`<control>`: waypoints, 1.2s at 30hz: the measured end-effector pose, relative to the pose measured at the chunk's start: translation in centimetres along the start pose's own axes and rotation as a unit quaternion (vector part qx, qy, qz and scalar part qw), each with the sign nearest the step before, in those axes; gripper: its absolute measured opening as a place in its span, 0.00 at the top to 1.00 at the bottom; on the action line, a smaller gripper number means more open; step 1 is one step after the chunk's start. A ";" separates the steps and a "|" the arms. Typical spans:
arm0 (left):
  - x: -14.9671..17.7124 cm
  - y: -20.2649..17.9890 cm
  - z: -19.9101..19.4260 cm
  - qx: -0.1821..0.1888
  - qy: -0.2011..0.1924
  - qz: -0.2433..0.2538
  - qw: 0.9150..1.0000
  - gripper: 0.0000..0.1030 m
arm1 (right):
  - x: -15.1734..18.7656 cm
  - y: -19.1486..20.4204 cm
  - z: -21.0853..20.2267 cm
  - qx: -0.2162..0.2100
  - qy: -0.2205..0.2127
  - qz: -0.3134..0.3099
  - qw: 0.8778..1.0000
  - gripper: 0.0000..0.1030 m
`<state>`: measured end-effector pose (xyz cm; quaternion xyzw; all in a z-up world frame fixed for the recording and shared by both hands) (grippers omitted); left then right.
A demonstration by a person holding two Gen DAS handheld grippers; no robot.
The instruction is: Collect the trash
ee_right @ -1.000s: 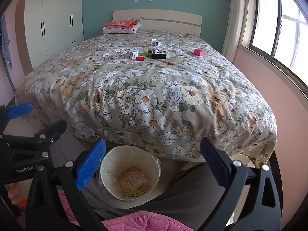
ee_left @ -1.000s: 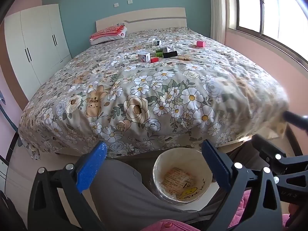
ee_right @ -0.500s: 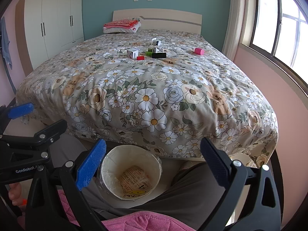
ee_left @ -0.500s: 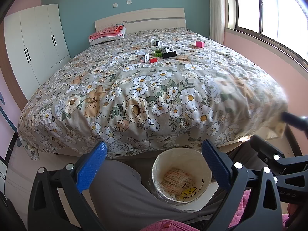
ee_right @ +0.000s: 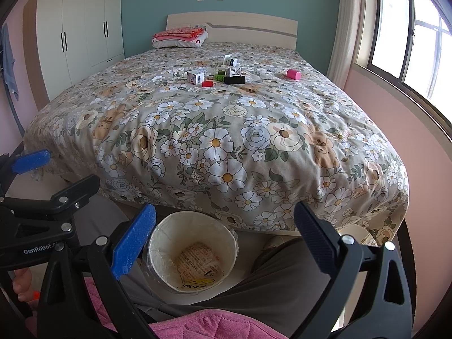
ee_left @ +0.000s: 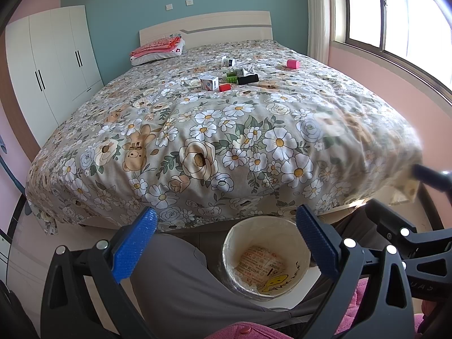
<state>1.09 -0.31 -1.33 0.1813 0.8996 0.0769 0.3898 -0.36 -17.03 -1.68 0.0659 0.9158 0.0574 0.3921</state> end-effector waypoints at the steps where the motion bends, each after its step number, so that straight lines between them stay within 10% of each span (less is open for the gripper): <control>1: 0.0 0.0 0.0 0.000 0.000 0.000 1.000 0.03 | 0.0 0.0 0.0 0.000 0.000 0.000 1.000 0.07; 36: 0.3 -0.4 0.3 0.004 0.003 -0.001 1.000 0.03 | 0.4 -0.3 0.5 -0.002 0.007 0.003 1.000 0.07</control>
Point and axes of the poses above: each gripper's, at about its wrist camera, not at the fingertips, and z roughly the way its jaws point, y to its left, x to its underside, the point moved 2 cm from there along z, roughly the way its jaws point, and after that the axes turned 15 degrees about z, right-handed, at the moved point
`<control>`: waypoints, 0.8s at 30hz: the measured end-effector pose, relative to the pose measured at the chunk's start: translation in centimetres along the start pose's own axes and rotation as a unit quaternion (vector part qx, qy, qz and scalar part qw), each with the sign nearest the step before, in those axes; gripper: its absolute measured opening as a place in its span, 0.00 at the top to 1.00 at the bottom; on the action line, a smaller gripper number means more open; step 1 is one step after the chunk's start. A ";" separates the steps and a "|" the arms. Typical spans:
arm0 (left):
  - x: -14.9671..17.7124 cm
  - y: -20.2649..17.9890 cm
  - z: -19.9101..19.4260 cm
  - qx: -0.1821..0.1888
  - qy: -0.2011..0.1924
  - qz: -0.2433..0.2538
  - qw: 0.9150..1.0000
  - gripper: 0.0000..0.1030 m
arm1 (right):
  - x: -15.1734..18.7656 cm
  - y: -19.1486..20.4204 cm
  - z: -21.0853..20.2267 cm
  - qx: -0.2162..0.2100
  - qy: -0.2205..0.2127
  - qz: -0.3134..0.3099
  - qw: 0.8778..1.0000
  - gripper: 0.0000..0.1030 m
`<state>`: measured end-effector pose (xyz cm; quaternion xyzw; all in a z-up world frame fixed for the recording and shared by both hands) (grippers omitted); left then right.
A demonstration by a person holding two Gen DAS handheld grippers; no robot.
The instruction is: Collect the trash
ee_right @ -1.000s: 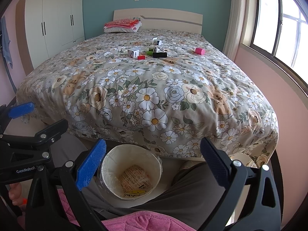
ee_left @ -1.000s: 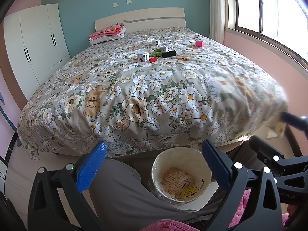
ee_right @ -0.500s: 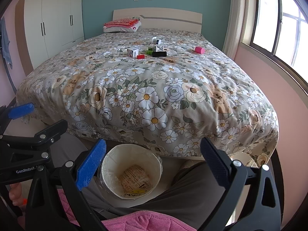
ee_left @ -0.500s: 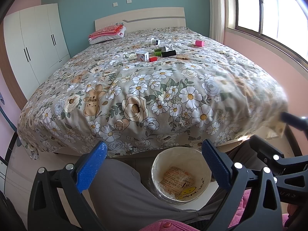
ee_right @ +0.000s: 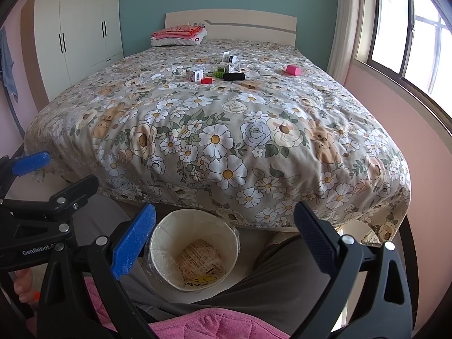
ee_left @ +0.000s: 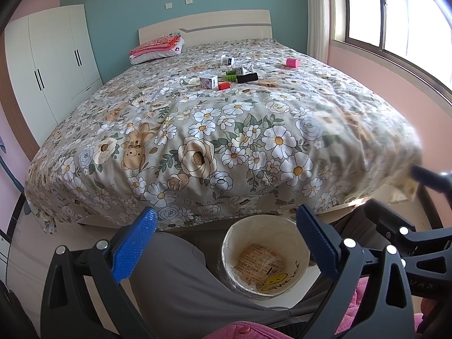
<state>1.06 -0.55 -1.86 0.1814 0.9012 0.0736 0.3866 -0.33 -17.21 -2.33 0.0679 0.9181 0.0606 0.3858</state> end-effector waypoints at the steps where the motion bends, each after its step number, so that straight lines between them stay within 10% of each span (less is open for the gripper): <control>1: 0.1 -0.1 0.1 0.000 0.000 0.000 1.000 0.03 | 0.0 0.0 0.0 0.000 0.000 0.000 1.000 0.07; 24: 0.1 0.3 0.1 0.002 0.002 -0.001 1.000 0.03 | -0.2 -0.1 0.1 -0.001 0.003 0.000 1.000 0.07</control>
Point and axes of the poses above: each gripper's, at about its wrist camera, not at the fingertips, and z roughly the way its jaws point, y to its left, x to its underside, the point moved 2 cm from there along z, roughly the way its jaws point, and after that the axes turned 15 degrees about z, right-handed, at the moved point
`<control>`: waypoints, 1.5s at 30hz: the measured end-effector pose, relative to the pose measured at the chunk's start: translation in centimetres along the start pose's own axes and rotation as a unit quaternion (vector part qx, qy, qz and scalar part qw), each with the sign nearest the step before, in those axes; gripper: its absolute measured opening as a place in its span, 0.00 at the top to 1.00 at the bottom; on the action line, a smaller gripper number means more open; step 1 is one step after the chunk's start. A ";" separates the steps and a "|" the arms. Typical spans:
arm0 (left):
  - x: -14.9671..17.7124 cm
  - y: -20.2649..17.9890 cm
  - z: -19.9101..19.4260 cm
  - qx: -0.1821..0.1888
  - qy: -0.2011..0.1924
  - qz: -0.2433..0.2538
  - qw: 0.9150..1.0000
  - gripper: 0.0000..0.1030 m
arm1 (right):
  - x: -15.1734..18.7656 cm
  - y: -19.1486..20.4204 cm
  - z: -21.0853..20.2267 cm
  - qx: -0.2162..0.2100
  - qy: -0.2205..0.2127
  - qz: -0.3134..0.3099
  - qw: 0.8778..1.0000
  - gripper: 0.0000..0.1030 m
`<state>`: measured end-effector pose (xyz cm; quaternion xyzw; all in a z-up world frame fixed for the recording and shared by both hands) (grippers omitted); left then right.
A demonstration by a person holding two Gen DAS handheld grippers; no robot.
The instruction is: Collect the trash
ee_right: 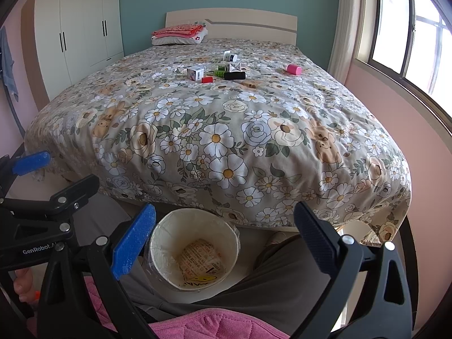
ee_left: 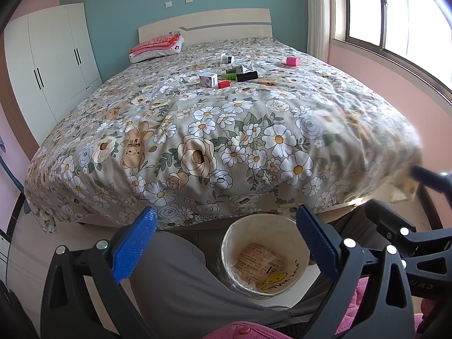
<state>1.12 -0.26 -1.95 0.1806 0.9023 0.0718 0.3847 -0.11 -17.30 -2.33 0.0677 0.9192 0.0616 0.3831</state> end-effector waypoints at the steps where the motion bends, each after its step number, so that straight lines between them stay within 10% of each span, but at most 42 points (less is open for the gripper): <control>1: 0.0 0.1 0.0 -0.001 -0.001 -0.002 1.000 0.03 | -0.2 0.0 0.0 0.000 -0.002 0.000 1.000 0.07; 25: -16.9 10.2 10.2 -0.004 -0.031 -0.085 0.996 0.03 | -20.4 0.5 6.7 -0.019 -0.107 -0.056 0.992 0.07; 38: -25.6 13.2 23.9 0.027 0.041 -0.152 0.987 0.03 | -31.6 0.9 21.7 -0.053 -0.042 -0.064 0.996 0.07; 45: -29.8 15.4 32.1 0.054 0.102 -0.225 0.967 0.03 | -37.0 2.1 29.8 -0.068 0.006 -0.074 0.995 0.07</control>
Point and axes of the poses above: each gripper's, at about its wrist camera, not at the fingertips, and z roughly the way its jaws point, y to its left, x to its underside, the point moved 2 cm from there along z, roughly the way its jaws point, and after that the axes turned 15 degrees about z, right-handed, at the moved point
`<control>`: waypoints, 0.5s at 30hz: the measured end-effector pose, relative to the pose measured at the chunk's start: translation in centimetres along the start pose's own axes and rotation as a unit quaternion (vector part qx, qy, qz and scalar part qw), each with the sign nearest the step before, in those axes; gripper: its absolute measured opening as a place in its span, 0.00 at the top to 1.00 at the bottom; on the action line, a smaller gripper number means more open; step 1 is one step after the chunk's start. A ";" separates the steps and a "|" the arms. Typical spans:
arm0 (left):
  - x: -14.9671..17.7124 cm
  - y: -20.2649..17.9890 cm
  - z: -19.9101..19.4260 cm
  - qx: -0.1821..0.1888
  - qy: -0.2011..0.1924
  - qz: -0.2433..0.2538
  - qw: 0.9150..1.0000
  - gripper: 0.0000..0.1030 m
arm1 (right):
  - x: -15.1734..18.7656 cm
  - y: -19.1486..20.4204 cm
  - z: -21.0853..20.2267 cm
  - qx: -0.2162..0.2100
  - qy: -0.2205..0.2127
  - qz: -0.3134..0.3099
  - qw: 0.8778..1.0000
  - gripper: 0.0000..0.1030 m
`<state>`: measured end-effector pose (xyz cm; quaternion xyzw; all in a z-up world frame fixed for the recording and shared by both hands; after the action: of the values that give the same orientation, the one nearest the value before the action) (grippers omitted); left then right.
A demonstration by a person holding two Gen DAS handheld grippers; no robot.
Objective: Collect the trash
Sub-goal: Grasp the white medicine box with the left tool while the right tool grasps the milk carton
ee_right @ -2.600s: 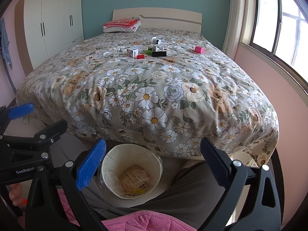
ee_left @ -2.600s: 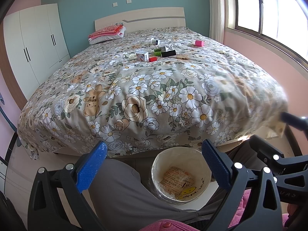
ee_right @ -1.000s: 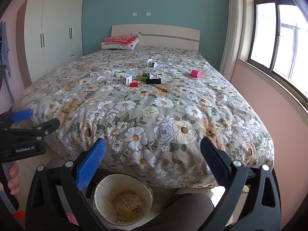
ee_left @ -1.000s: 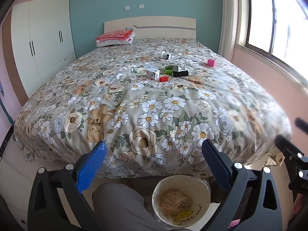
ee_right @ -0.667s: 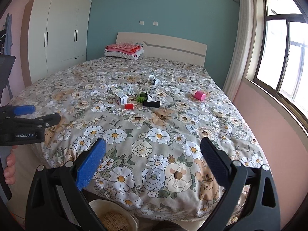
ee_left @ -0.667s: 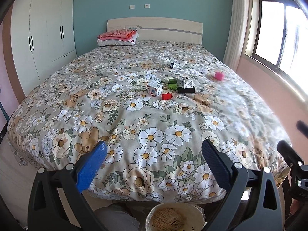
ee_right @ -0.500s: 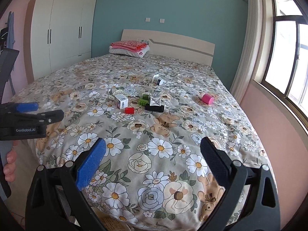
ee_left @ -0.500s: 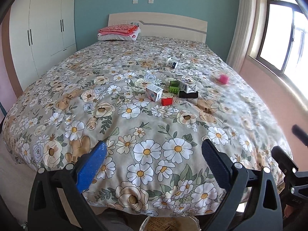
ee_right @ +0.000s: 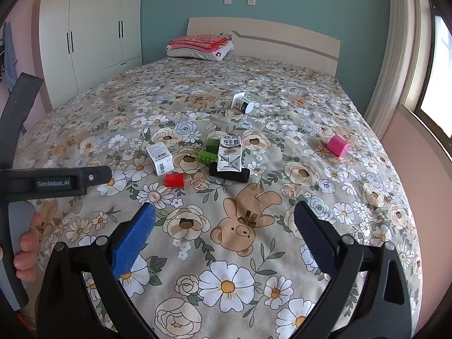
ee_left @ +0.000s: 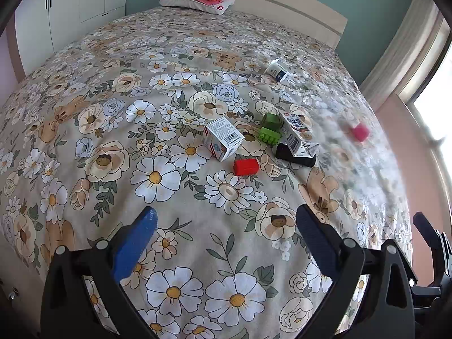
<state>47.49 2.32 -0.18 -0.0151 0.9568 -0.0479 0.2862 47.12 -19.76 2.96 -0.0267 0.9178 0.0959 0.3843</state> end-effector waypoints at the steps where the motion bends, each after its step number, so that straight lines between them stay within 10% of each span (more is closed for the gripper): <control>1: -0.9 0.2 1.0 0.000 0.008 -0.013 1.000 0.03 | -0.8 -0.1 1.4 -0.004 0.011 0.001 1.000 0.07; 15: -7.8 2.0 13.7 -0.008 0.106 -0.099 0.989 0.03 | -7.7 -0.4 18.5 0.014 0.107 0.016 0.994 0.07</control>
<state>61.50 3.60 -7.55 -0.1074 0.9758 -0.0693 0.1772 65.55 -16.66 -4.34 -0.0169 0.9552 0.0858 0.2827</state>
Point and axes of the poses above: each gripper's, at about its wrist camera, not at the fingertips, and z roughly the way its jaws point, y to its left, x to its underside, the point moved 2 cm from there along z, roughly the way its jaws point, and after that the axes turned 15 degrees about z, right-handed, at the moved point
